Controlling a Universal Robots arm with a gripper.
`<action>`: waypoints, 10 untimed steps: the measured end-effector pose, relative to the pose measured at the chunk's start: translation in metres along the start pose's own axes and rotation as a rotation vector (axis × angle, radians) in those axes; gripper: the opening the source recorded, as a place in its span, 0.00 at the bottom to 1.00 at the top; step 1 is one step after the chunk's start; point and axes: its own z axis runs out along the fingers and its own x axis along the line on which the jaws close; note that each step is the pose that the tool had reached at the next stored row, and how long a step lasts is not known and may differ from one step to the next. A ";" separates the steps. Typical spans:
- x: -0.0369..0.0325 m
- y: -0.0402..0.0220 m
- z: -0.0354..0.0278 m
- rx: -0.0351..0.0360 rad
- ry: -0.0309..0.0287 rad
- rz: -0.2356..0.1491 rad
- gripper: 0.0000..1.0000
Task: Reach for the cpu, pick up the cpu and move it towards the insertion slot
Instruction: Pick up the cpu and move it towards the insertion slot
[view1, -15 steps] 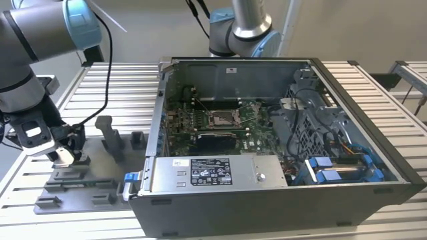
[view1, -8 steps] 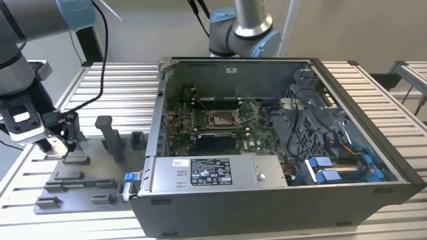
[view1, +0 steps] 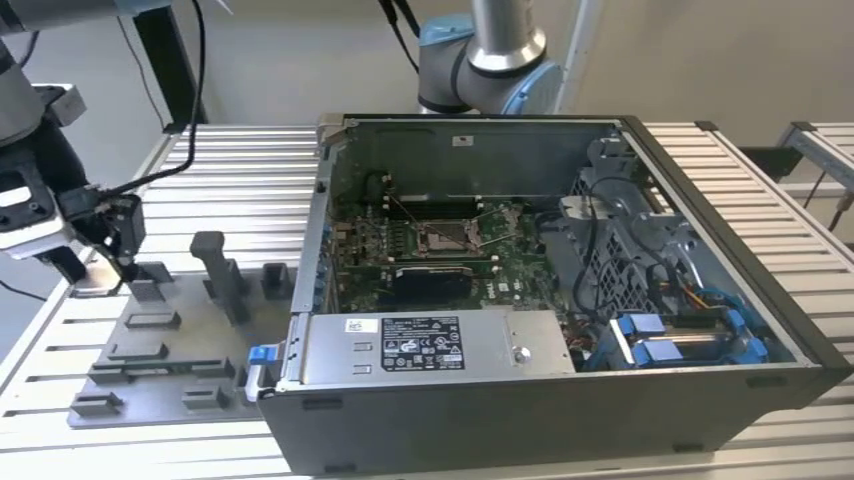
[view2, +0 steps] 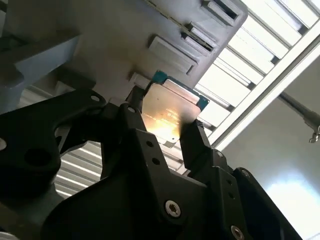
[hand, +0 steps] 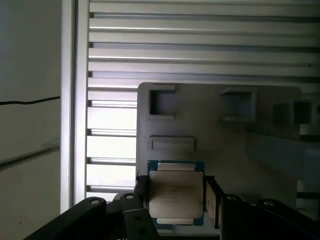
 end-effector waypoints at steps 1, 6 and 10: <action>0.0000 0.0002 -0.0046 -0.0001 -0.0001 0.000 0.00; 0.0001 0.0010 -0.0275 0.0000 0.0000 0.000 0.00; 0.0001 0.0017 -0.0460 -0.0001 -0.0001 0.000 0.00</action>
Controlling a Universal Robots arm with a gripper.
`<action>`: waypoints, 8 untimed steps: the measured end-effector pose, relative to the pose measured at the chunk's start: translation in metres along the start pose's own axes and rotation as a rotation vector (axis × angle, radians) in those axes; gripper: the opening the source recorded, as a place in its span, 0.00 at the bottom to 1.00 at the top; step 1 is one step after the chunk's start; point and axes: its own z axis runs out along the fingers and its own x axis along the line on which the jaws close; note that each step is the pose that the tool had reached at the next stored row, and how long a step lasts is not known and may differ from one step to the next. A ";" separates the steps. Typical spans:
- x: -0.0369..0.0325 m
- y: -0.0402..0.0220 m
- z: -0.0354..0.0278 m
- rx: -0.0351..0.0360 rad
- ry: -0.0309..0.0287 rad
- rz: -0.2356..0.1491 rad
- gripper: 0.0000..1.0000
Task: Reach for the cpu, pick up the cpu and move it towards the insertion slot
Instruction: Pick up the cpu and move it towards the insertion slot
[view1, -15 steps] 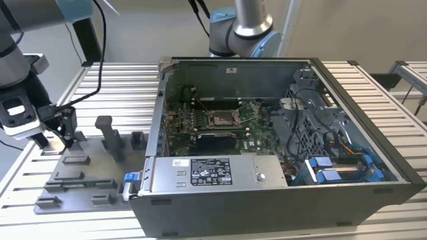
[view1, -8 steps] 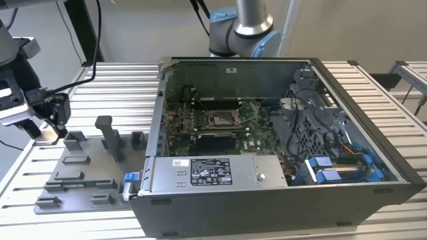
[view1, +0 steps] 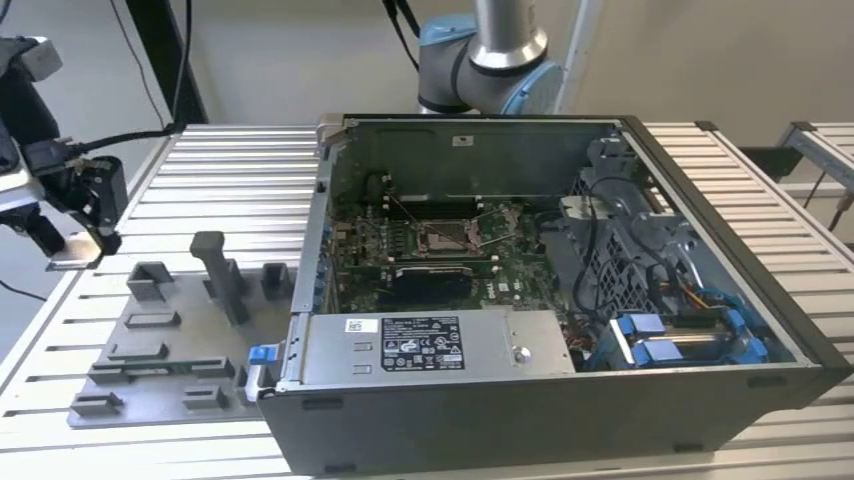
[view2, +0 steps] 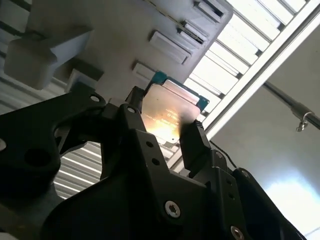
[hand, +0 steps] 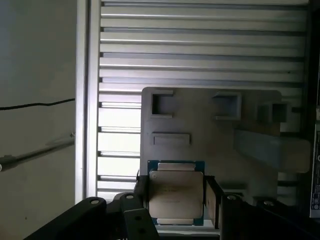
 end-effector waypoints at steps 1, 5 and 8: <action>0.0000 0.0001 -0.0044 0.0001 0.0001 0.000 0.00; 0.0001 0.0008 -0.0228 0.0001 0.0001 0.000 0.00; 0.0001 0.0013 -0.0361 0.0000 0.0000 0.000 0.00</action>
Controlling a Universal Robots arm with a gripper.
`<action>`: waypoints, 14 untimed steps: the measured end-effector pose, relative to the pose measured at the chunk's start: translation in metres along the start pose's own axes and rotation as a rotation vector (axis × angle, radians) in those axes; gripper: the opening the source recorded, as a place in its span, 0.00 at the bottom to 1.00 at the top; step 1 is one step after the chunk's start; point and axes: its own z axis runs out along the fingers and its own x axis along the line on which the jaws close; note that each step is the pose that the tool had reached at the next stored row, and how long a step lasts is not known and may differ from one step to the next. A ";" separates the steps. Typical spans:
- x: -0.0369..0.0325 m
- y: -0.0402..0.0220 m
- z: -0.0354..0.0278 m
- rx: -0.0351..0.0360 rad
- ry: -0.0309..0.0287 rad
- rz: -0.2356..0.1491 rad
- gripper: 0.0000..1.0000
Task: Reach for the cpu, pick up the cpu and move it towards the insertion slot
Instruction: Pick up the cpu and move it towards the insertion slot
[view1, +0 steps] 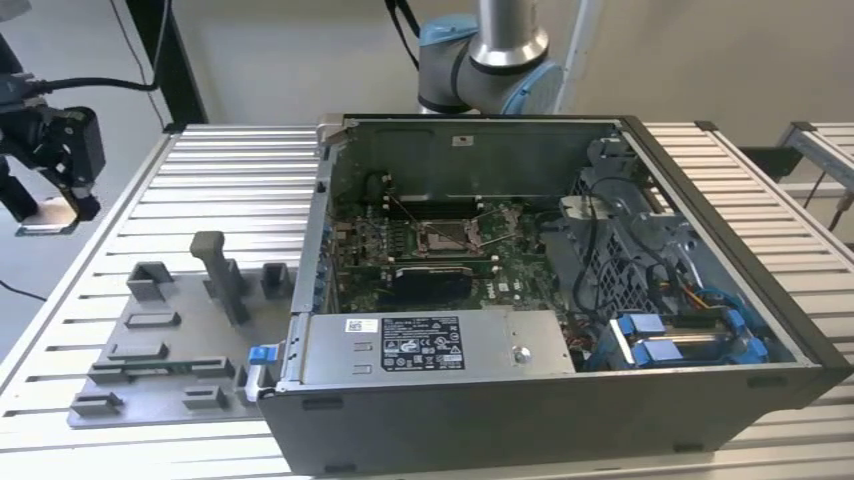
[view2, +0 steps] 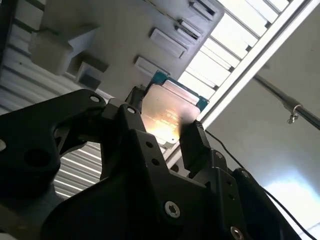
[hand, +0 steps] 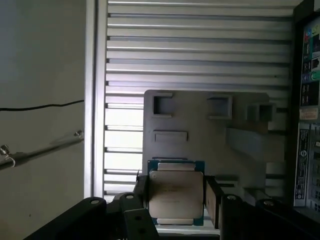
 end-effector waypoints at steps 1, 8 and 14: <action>0.0000 0.0002 -0.0046 -0.0001 -0.0001 0.000 0.00; 0.0001 0.0013 -0.0365 0.0000 0.0001 0.000 0.00; 0.0001 0.0014 -0.0417 0.0012 0.0005 0.000 0.00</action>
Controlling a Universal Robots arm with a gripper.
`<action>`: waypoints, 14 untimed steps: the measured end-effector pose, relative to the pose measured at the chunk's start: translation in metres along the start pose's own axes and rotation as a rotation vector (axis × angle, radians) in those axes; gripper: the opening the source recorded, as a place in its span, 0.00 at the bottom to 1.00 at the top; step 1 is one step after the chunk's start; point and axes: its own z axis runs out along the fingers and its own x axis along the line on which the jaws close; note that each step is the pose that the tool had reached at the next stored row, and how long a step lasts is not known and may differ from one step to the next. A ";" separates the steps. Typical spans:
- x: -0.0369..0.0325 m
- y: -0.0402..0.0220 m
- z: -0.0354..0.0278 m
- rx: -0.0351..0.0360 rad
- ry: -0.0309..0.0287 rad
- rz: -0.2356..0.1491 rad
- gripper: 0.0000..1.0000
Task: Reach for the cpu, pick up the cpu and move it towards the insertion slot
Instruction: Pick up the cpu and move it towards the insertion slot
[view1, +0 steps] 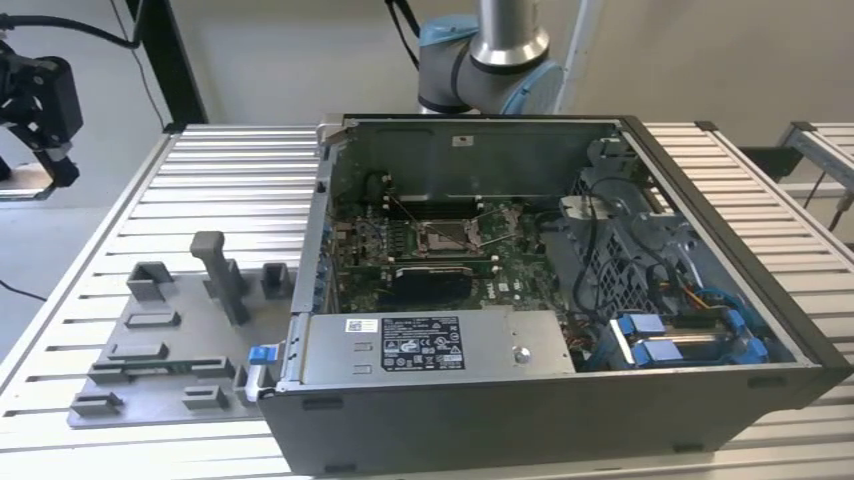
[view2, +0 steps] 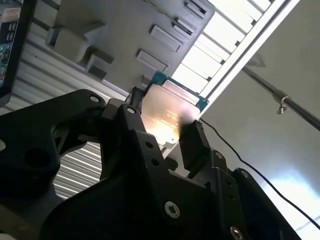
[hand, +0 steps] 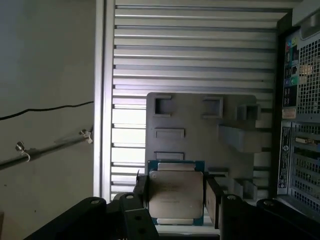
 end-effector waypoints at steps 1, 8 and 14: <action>0.0000 0.0000 -0.0001 0.0001 0.0001 0.000 0.00; -0.0140 -0.0001 -0.0001 0.0000 0.0001 0.000 0.00; -0.0361 -0.0002 -0.0002 0.0000 0.0001 0.000 0.00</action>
